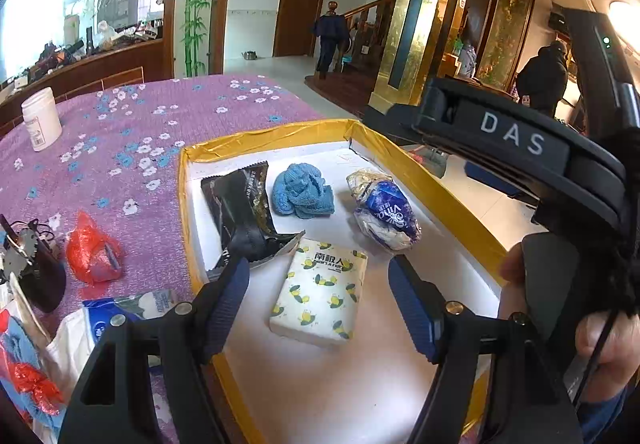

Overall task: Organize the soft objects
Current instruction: 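Release the tissue pack with the left tool while the right tool releases the Vinda bag, then withdraw both tools from the tray back toward the tablecloth items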

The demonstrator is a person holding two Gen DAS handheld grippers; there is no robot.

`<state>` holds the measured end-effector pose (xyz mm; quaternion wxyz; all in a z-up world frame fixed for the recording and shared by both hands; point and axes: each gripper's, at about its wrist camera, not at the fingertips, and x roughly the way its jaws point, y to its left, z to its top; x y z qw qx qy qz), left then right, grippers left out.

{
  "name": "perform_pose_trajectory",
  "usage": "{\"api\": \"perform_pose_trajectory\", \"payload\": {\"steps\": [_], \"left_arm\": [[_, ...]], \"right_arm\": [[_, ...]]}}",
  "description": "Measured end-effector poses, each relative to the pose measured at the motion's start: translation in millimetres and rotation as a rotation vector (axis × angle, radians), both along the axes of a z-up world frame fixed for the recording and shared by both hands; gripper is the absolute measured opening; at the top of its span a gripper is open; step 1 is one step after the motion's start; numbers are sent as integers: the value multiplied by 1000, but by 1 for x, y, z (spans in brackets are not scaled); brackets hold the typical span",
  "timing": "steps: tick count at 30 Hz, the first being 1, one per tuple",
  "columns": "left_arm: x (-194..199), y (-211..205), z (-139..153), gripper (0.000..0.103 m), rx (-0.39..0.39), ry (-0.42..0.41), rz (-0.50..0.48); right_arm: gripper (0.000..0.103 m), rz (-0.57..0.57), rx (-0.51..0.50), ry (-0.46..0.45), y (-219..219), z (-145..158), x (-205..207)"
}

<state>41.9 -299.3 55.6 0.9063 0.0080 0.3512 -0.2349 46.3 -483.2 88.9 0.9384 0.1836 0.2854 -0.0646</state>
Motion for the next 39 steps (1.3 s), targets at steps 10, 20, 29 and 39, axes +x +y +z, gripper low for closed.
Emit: {"api": "perform_pose_trajectory", "payload": {"steps": [10, 20, 29, 39], "left_arm": [[-3, 8, -2, 79, -16, 18, -10], [-7, 7, -8, 79, 12, 19, -35], [-6, 16, -4, 79, 15, -11, 36], [-10, 25, 13, 79, 35, -96, 120]], "right_arm": [[98, -68, -63, -108, 10, 18, -25], [93, -63, 102, -23, -5, -4, -17], [93, -61, -49, -146, 5, 6, -27], [93, 10, -27, -134, 4, 17, -48]]}}
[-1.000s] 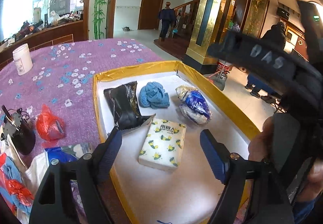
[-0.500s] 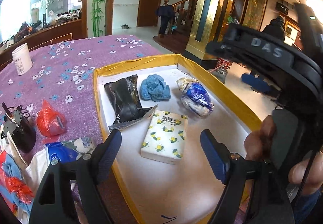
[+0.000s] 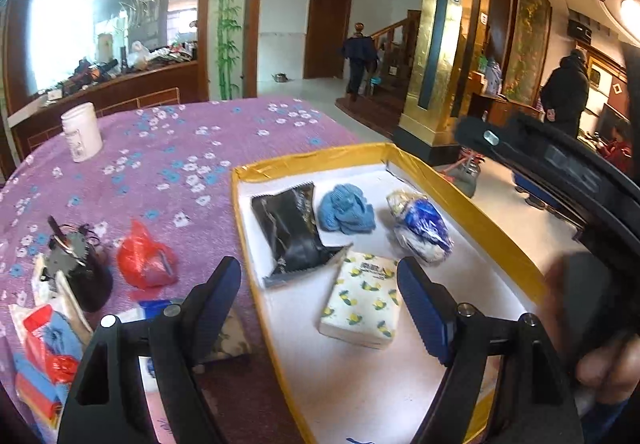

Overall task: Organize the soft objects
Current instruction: 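Withdraw both tools from the tray back toward the tablecloth items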

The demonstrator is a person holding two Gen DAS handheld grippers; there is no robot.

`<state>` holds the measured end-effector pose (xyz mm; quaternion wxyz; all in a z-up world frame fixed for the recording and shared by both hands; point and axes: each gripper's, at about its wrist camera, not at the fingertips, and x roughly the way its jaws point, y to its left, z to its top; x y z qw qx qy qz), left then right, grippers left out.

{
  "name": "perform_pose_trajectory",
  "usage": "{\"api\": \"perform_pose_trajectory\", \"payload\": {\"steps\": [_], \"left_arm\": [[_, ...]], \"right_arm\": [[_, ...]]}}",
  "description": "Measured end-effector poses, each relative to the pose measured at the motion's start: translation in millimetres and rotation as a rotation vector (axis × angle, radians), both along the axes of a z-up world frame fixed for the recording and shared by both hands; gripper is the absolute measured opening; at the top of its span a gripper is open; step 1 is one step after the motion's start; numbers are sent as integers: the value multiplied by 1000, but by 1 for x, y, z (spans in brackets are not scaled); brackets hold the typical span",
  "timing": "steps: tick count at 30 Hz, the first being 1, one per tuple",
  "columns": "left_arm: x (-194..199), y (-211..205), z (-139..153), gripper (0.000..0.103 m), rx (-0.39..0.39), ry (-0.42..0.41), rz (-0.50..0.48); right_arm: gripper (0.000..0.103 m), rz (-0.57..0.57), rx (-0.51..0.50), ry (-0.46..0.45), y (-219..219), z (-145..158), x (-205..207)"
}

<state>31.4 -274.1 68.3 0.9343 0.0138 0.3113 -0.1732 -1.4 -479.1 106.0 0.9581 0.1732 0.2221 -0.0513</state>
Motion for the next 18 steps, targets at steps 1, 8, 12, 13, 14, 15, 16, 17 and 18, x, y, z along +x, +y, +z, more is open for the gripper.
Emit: {"api": "perform_pose_trajectory", "payload": {"steps": [1, 8, 12, 13, 14, 15, 16, 17, 18], "left_arm": [[0, 3, 4, 79, -3, -4, 10], [-24, 21, 33, 79, 11, 0, 7], [-52, 46, 39, 80, 41, -10, -6], [-60, 56, 38, 80, 59, -12, 6], [-65, 66, 38, 80, 61, -9, 12], [-71, 80, 37, 80, 57, 1, 19], [-75, 95, 35, 81, 61, 15, 33], [-78, 109, 32, 81, 71, 27, 57], [-81, 126, 30, 81, 77, 36, 89]], "right_arm": [[93, 3, -5, -12, 1, 3, -10], [93, 134, -68, 27, 32, 10, -70], [89, 296, -101, 73, 72, 3, -87], [89, 339, -109, 73, 82, 1, -90], [89, 413, -129, 73, 99, -2, -94], [89, 454, -144, 79, 110, -4, -96], [89, 489, -166, 80, 121, -6, -97], [89, 512, -187, 78, 132, -9, -99], [89, 540, -196, 87, 143, -13, -98]]}}
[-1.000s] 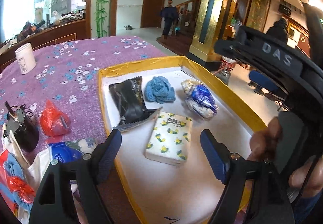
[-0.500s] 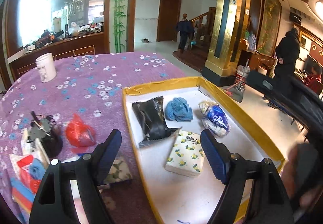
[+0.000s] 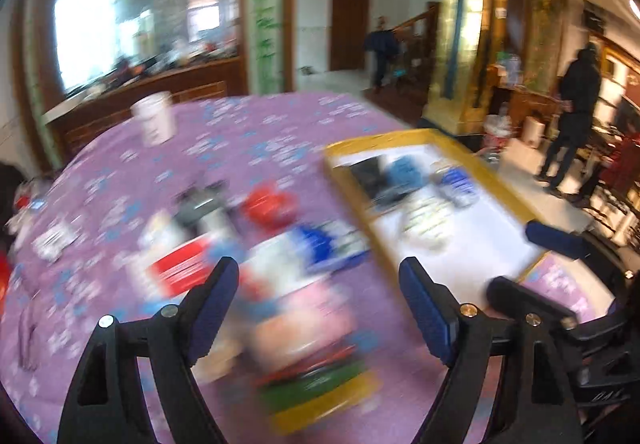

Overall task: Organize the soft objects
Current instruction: 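Withdraw both tools from the tray back toward the tablecloth items, then grasp the zip bag of yellow and green strips with the right tool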

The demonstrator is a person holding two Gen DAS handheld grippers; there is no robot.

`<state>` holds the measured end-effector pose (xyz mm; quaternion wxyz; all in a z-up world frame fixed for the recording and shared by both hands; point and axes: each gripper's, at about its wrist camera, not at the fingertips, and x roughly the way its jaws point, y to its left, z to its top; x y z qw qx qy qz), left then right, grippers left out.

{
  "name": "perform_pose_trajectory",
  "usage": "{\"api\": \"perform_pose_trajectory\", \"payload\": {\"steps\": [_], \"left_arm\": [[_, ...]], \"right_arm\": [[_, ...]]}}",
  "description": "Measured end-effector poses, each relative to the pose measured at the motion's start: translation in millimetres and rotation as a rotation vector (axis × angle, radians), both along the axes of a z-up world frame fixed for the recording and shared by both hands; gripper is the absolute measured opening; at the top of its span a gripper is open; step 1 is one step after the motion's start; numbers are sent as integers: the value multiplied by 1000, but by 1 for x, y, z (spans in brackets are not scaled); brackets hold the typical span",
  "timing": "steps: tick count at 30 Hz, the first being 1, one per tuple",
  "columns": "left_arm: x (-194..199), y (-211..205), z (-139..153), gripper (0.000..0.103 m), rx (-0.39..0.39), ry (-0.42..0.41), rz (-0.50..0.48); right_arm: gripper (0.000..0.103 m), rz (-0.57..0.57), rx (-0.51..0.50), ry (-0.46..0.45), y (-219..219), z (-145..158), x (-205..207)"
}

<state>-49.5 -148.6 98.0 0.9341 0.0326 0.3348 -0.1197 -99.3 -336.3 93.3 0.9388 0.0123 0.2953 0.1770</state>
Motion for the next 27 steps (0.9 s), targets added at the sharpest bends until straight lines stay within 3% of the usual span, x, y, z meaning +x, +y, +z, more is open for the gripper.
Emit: {"api": "perform_pose_trajectory", "payload": {"steps": [4, 8, 10, 16, 20, 23, 26, 27], "left_arm": [[-2, 70, -16, 81, -1, 54, 146], [4, 130, -34, 82, -83, 144, 231], [4, 150, -41, 82, -124, 159, 268], [6, 163, -51, 82, -174, 171, 269], [3, 159, -55, 82, -159, 172, 249], [2, 162, -57, 82, -160, 174, 247], [4, 166, -57, 82, -170, 177, 253], [4, 167, -57, 82, -174, 177, 253]], "right_arm": [[89, 118, 46, 117, 28, -20, 10], [89, 253, 22, 221, 60, -37, 16], [89, 265, -2, 256, 72, -46, 19], [89, 255, -52, 359, 93, -70, 52], [94, 287, -74, 354, 101, -73, 57], [96, 380, -109, 358, 110, -72, 39], [95, 585, -91, 391, 118, -65, 12], [95, 607, -119, 368, 121, -61, 5]]}}
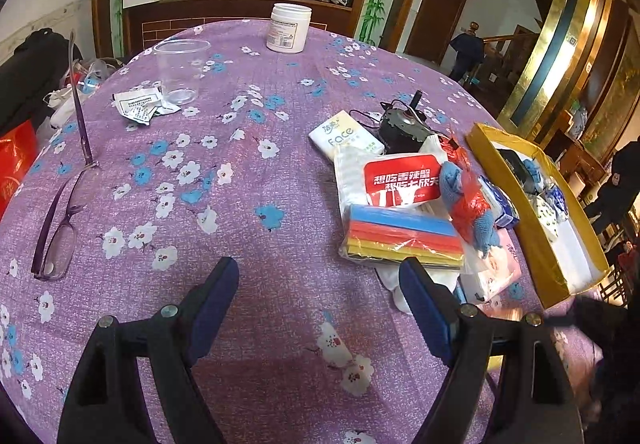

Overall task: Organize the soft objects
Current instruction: 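Grasp the zip bag of yellow and green strips with the right tool, then hold the strip bag with the right tool while the left tool grasps the blue toy in red mesh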

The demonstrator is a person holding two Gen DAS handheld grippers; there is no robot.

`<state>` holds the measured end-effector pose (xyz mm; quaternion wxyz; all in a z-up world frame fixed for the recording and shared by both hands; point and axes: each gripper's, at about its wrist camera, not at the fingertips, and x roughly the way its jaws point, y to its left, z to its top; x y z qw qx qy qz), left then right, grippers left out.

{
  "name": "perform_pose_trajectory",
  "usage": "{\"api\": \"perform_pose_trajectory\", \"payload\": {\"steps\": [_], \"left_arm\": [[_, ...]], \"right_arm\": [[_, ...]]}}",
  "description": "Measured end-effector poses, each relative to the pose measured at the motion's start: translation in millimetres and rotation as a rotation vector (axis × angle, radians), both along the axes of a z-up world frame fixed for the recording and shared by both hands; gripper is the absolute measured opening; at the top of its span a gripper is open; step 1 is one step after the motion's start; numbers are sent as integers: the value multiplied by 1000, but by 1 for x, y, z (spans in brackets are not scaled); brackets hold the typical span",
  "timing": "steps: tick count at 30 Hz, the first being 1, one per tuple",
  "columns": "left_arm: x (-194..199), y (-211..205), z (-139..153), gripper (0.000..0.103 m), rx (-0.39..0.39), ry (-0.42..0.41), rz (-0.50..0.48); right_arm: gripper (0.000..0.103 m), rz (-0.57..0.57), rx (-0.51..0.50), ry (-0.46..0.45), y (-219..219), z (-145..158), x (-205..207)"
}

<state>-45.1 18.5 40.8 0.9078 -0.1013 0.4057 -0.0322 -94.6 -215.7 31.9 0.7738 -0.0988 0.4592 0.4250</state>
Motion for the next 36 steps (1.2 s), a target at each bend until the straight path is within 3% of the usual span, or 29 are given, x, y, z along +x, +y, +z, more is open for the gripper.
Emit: {"api": "perform_pose_trajectory", "payload": {"steps": [3, 10, 12, 13, 14, 17, 20, 25, 31, 36], "left_arm": [[2, 1, -3, 82, -6, 10, 7], [-1, -3, 0, 82, 2, 9, 1], [-2, -3, 1, 82, -5, 11, -2], [-1, -4, 1, 82, -8, 15, -6], [-1, -5, 1, 82, -7, 18, -10], [1, -10, 2, 83, 10, 21, -35], [5, -18, 3, 92, 19, 26, -74], [21, -36, -2, 93, 41, 65, -109], [37, -59, -11, 93, 121, 113, -148], [42, -58, -11, 93, 87, 133, -143]], "right_arm": [[95, -11, -61, -116, 1, 8, -1], [93, 5, -73, -33, 19, -10, 33], [75, 2, -87, -22, 25, -16, 32], [55, -2, -96, -9, 28, -20, 33], [47, -17, -73, -22, 25, -18, 31], [45, -45, -29, -33, 17, -12, 24], [45, -97, 34, -43, -3, -3, 14], [45, -162, 84, -59, -24, 6, 6], [45, -176, 101, -56, -31, 7, 1], [45, -197, 112, -44, -39, 2, 1]]}}
